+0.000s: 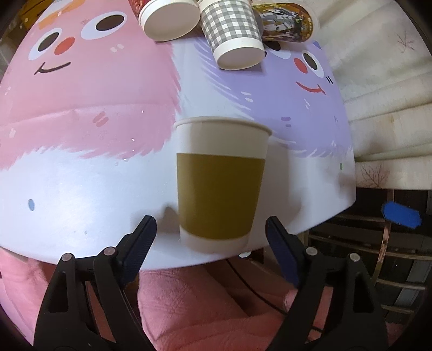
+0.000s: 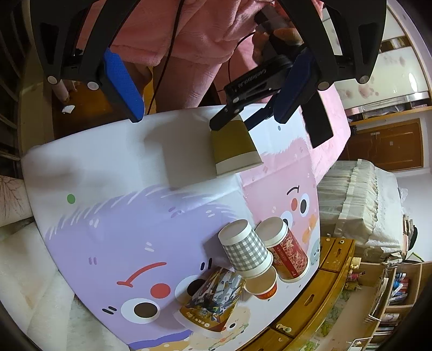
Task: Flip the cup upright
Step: 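Carry the brown-sleeved cup with the left gripper toward the right tool, then grasp the brown-sleeved cup with the right gripper while the left gripper releases it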
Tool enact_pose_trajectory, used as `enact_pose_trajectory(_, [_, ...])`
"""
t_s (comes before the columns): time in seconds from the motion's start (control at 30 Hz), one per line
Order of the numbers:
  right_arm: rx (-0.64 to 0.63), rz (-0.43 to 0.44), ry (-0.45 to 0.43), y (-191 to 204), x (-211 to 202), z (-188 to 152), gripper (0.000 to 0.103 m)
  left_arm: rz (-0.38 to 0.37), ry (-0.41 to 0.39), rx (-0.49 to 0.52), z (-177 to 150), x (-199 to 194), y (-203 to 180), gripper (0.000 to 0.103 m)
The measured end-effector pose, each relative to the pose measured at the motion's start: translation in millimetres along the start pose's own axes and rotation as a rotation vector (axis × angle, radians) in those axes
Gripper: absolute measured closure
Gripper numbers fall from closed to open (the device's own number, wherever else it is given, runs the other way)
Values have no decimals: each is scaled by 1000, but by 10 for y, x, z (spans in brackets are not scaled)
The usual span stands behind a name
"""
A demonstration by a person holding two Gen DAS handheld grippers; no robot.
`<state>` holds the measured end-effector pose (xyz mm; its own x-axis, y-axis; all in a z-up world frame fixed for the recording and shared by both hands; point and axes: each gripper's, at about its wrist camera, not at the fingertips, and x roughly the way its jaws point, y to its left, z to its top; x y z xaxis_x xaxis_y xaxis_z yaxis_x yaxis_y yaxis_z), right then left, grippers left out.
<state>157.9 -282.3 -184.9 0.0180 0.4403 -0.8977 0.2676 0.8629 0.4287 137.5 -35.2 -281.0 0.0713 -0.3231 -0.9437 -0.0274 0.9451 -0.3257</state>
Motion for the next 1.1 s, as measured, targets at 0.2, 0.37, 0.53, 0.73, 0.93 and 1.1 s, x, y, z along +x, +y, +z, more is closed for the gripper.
enact_pose_trajectory(0.2, [-60,-71,-76,162,138,-26,5,14,-8,45,-45,-261,78,22])
enact_pose_trajectory(0.37, [-18,-60,-79,301,357,-34,5,50,-35,54,-70,-545,282,22])
enact_pose_trajectory(0.53, [5,-94,-125,496,542,-62,5,75,-30,77,-63,-752,543,22])
enact_pose_trajectory(0.73, [-29,-145,-161,760,812,-138,5,95,7,99,-40,-877,883,22])
enact_pose_trajectory(0.93, [-84,-238,-178,932,1193,-291,5,92,25,108,-49,-905,1182,22])
enact_pose_trajectory(1.1, [-117,-321,-203,958,1471,-348,5,177,27,141,-54,-862,1347,22])
